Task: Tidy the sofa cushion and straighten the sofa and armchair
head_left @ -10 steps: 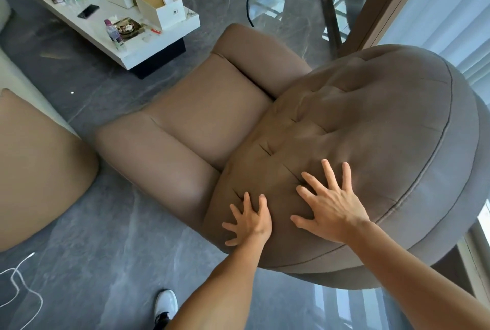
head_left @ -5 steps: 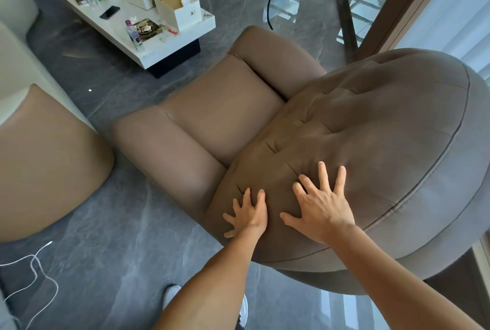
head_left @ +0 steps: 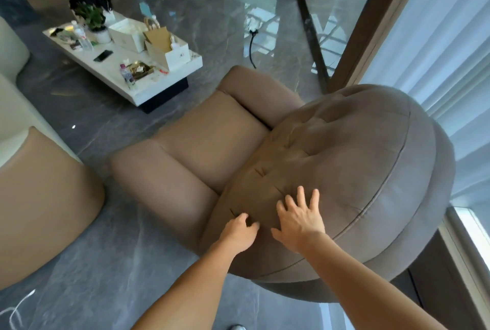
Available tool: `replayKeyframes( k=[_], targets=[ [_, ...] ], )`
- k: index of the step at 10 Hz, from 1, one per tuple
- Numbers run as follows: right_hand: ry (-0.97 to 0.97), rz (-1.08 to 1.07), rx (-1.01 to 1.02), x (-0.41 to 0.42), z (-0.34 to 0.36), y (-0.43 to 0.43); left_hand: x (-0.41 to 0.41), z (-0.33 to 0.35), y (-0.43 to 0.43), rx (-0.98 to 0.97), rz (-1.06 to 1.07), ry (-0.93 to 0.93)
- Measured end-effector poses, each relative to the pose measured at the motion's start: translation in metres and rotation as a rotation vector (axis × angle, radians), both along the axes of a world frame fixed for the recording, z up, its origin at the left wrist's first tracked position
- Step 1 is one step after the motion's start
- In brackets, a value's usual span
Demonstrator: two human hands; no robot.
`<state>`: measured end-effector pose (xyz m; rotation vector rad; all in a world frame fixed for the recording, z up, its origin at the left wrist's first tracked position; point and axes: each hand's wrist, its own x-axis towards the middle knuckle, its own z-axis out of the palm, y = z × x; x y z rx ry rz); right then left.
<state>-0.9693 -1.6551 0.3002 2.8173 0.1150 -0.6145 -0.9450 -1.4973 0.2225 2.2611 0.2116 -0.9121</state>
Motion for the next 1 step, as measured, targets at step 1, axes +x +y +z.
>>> replayKeyframes(
  k=[1],
  targets=[
    [0.162,-0.031,0.025,-0.0043,0.0111,0.0269,0.0087,0.0275,0.0153,0.019,-0.117,-0.013]
  ],
)
